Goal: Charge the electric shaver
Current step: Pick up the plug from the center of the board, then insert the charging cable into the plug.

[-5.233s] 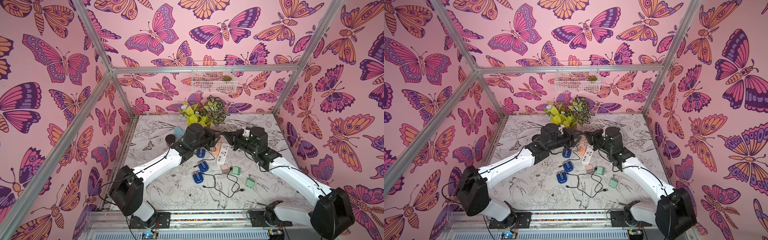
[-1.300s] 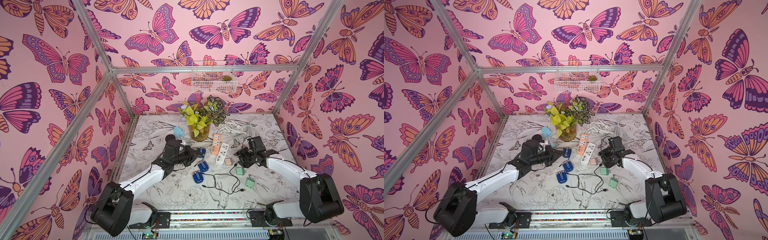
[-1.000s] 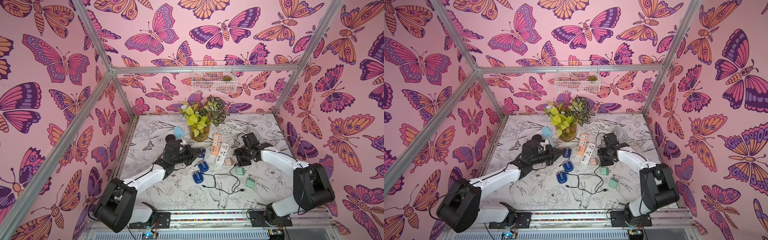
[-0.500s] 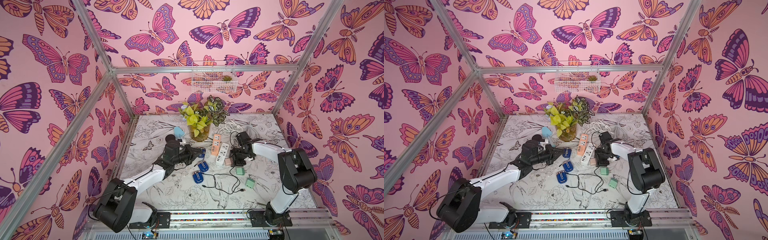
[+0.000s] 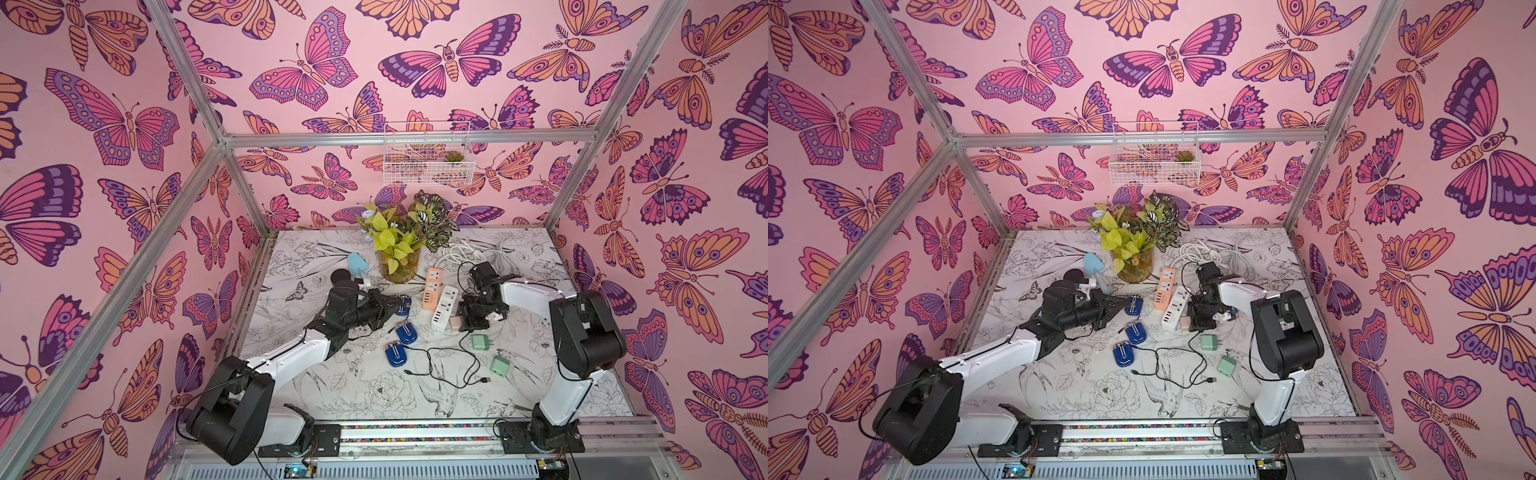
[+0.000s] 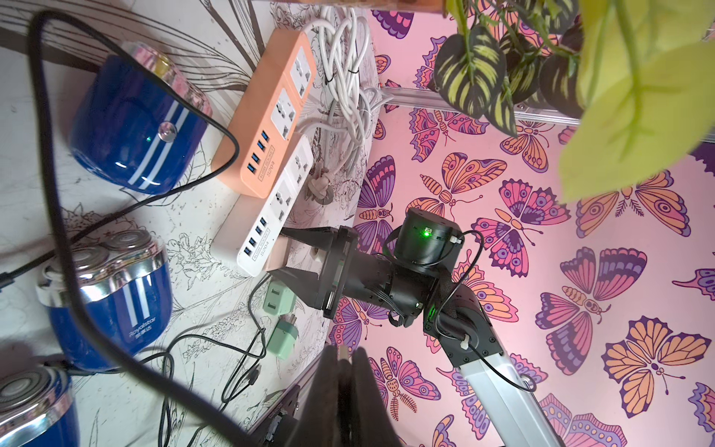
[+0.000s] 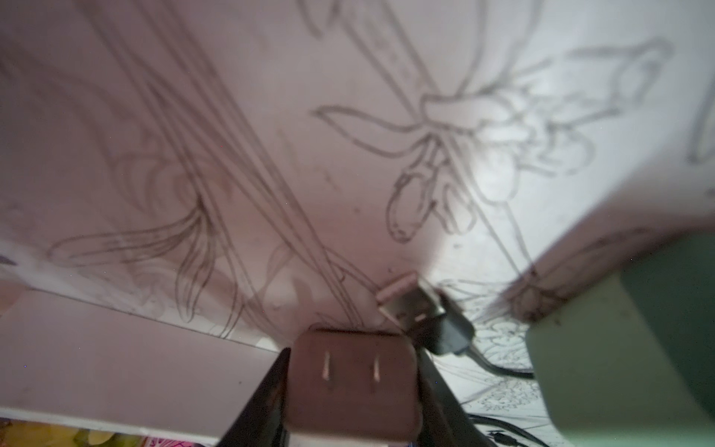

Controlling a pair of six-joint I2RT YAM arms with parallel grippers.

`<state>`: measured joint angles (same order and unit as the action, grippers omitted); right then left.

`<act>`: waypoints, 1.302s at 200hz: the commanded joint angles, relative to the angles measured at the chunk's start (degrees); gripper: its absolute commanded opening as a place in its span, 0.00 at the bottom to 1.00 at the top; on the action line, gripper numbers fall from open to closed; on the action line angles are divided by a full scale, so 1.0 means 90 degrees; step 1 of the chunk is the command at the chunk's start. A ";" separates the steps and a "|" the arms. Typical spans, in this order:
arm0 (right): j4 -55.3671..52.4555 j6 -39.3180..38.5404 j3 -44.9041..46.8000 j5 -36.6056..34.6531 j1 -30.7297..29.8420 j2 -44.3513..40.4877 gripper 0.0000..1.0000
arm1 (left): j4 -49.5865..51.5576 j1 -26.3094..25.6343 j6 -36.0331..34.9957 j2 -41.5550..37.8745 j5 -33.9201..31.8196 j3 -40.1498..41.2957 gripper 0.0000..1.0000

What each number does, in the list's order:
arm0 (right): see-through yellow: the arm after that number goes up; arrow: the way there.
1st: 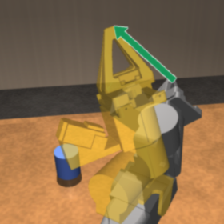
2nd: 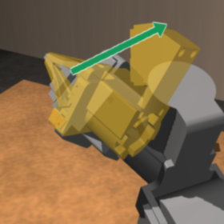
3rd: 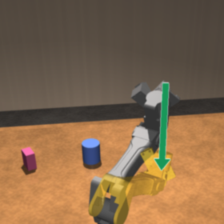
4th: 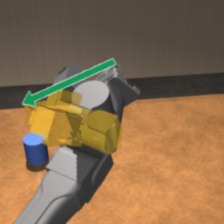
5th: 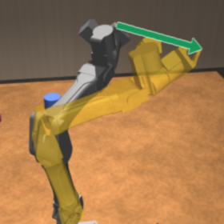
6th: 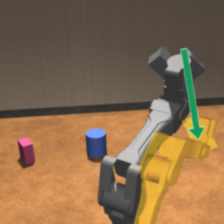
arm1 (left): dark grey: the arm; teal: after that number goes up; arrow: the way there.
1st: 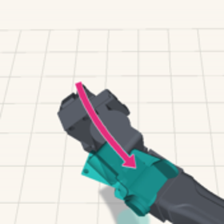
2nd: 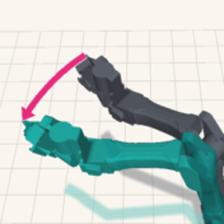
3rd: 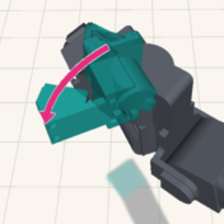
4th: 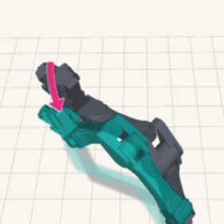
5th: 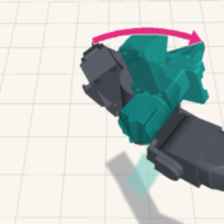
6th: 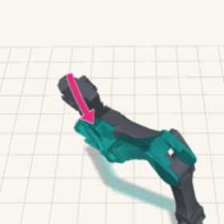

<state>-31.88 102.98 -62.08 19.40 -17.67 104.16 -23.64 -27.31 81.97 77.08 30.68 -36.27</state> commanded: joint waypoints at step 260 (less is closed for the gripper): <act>0.9993 0.0528 0.1921 0.0015 -0.1580 -0.1133 0.00 | -0.1091 -0.0134 0.1143 -0.0076 -0.2060 -0.0662 0.00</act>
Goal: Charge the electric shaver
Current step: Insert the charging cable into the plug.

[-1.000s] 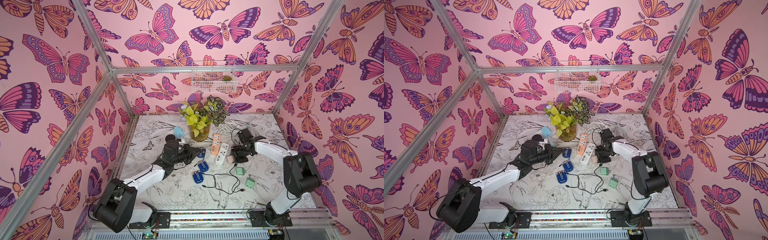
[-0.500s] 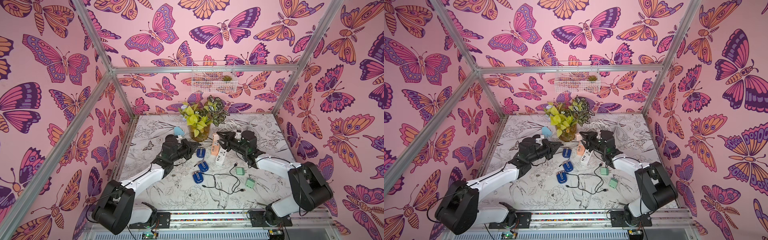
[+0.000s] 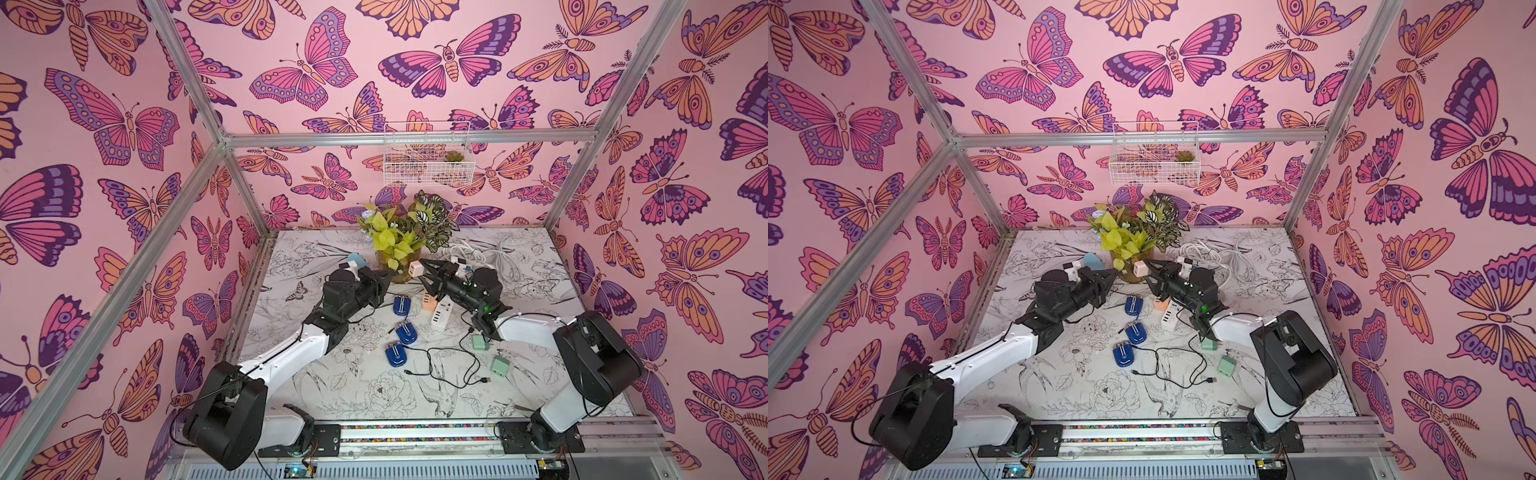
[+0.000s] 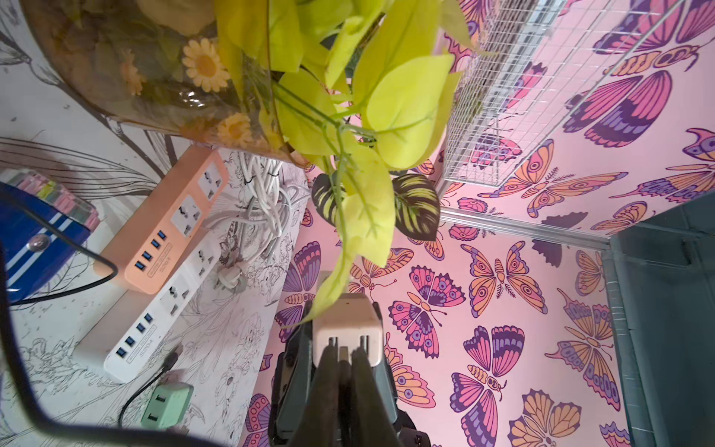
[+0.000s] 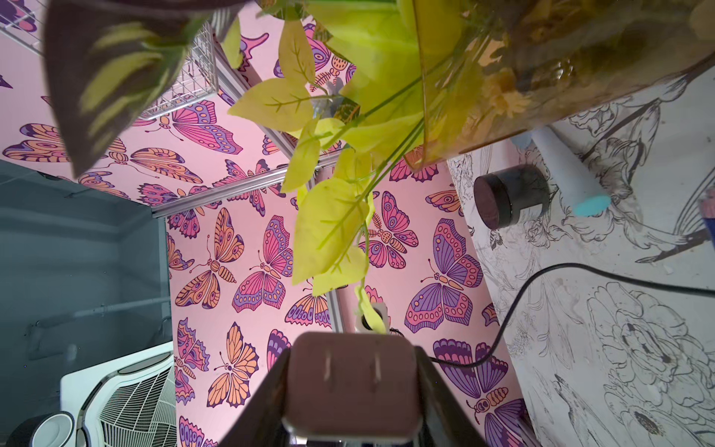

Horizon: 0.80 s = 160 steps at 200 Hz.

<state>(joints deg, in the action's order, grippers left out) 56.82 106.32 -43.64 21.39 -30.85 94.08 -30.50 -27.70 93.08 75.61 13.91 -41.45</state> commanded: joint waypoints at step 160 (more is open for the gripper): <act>-0.0075 0.0198 -0.0178 -0.0518 -0.0273 -0.0220 0.00 | -0.0089 -0.0339 -0.0298 0.0201 -0.0420 -0.0059 0.00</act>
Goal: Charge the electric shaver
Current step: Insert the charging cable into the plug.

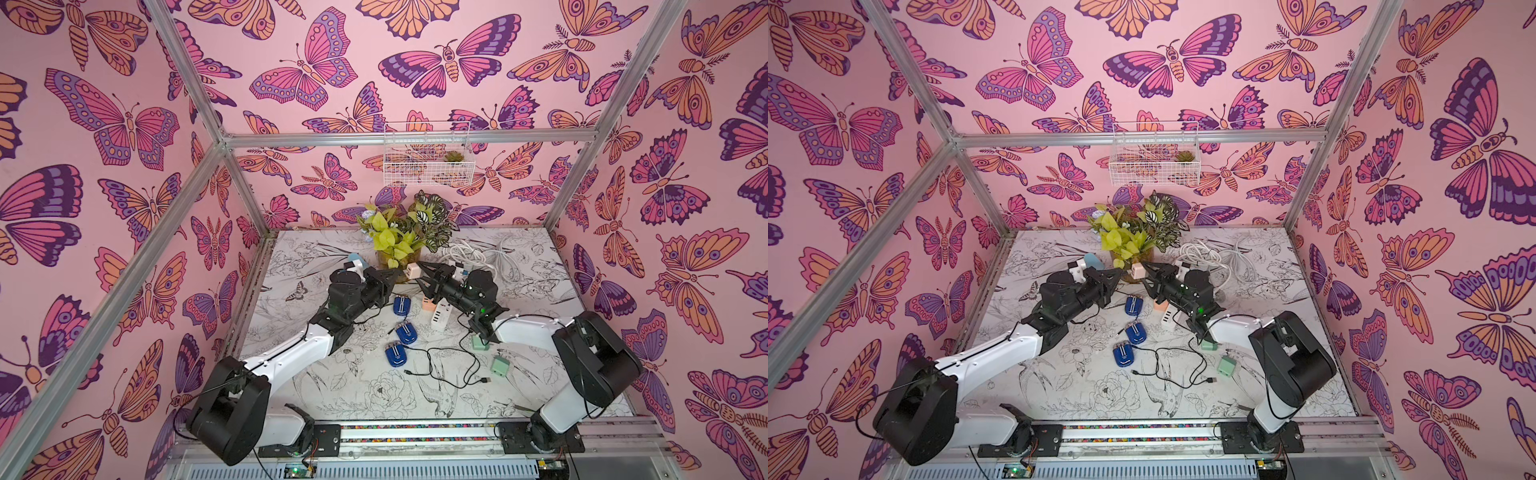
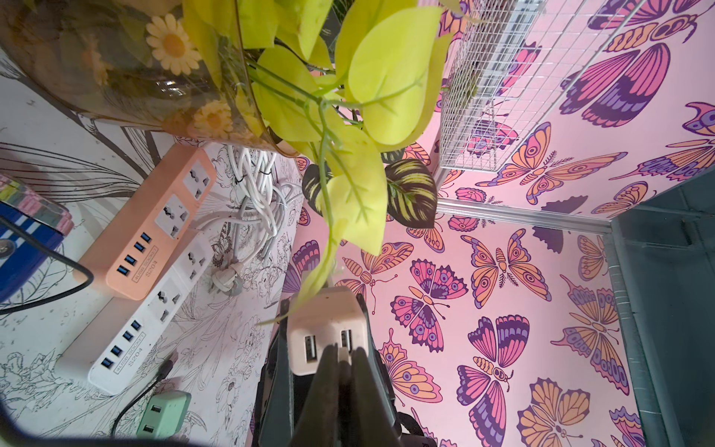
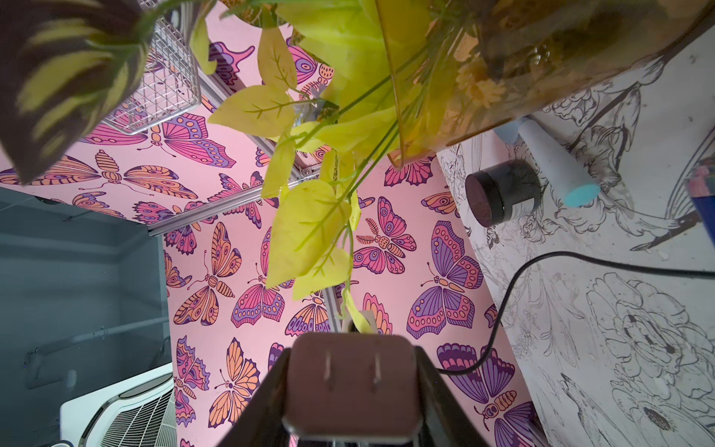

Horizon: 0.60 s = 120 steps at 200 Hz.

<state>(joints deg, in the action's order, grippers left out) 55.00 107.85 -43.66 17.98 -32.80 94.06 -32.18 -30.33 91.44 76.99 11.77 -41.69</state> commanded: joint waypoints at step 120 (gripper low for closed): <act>0.0263 0.0119 -0.0156 -0.0181 -0.0105 -0.0169 0.00 | 0.0148 -0.0065 -0.0173 0.0292 -0.0146 -0.0149 0.00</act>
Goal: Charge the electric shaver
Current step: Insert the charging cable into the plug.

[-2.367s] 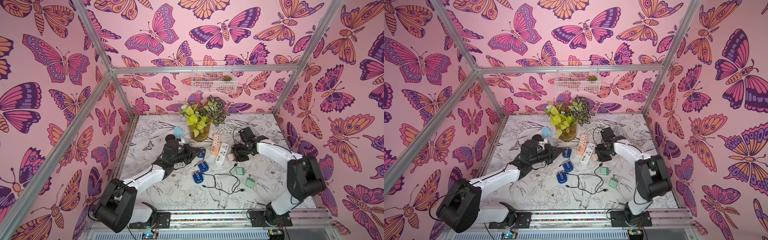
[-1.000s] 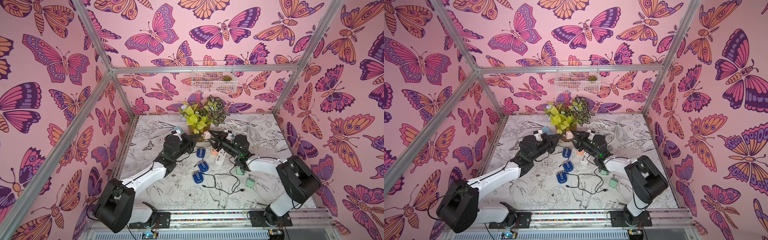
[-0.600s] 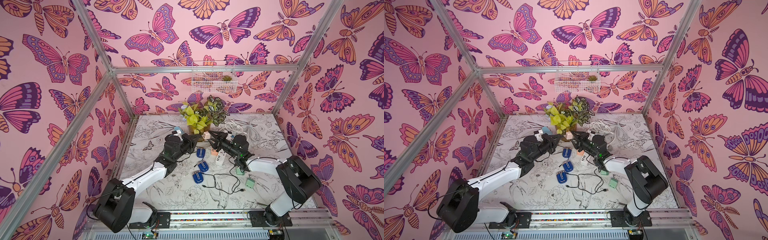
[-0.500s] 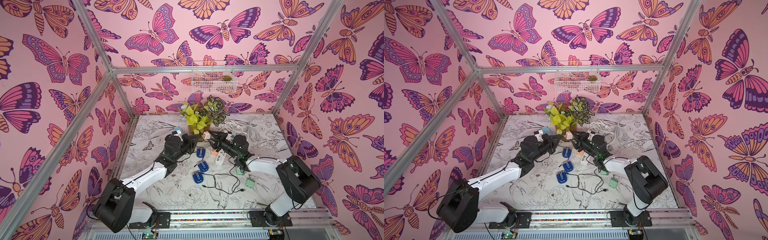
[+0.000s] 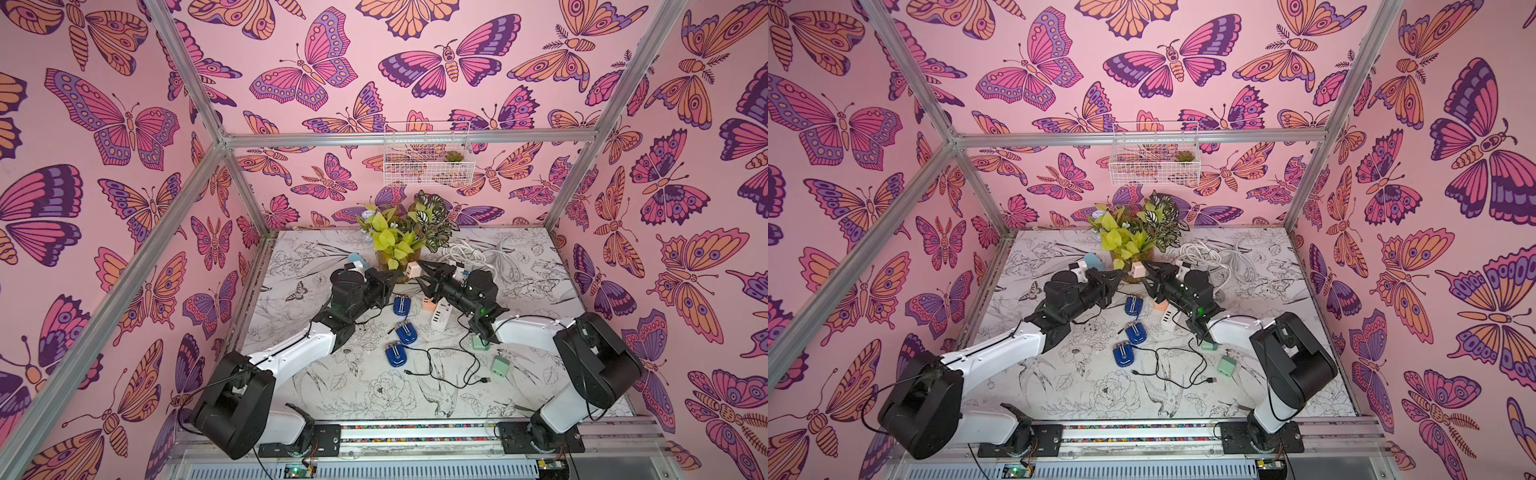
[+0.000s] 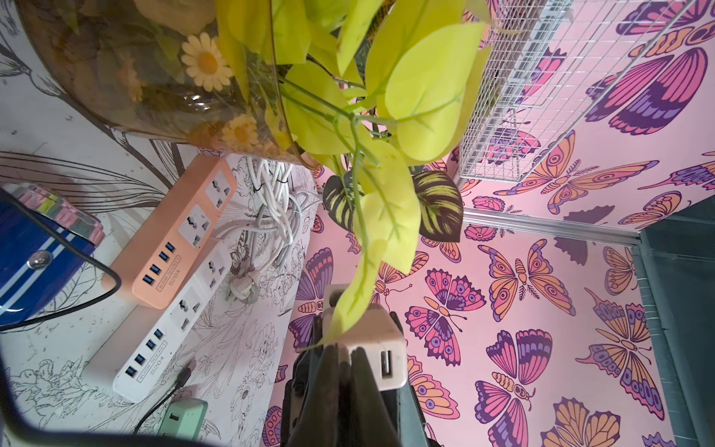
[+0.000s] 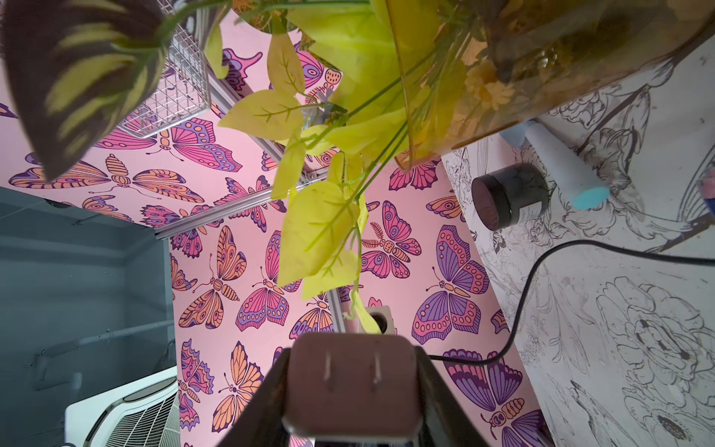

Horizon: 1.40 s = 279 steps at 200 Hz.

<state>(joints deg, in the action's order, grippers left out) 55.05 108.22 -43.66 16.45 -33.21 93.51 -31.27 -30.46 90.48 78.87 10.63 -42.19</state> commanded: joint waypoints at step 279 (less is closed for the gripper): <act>-0.0757 -0.0523 -0.0455 -0.0052 -0.0331 -0.0243 0.00 | 0.0589 -0.0301 0.0010 0.0256 -0.0338 -0.0418 0.00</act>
<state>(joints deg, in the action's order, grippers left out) 51.16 105.82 -44.91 14.96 -34.11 94.04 -28.05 -31.51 91.72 80.12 8.56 -43.72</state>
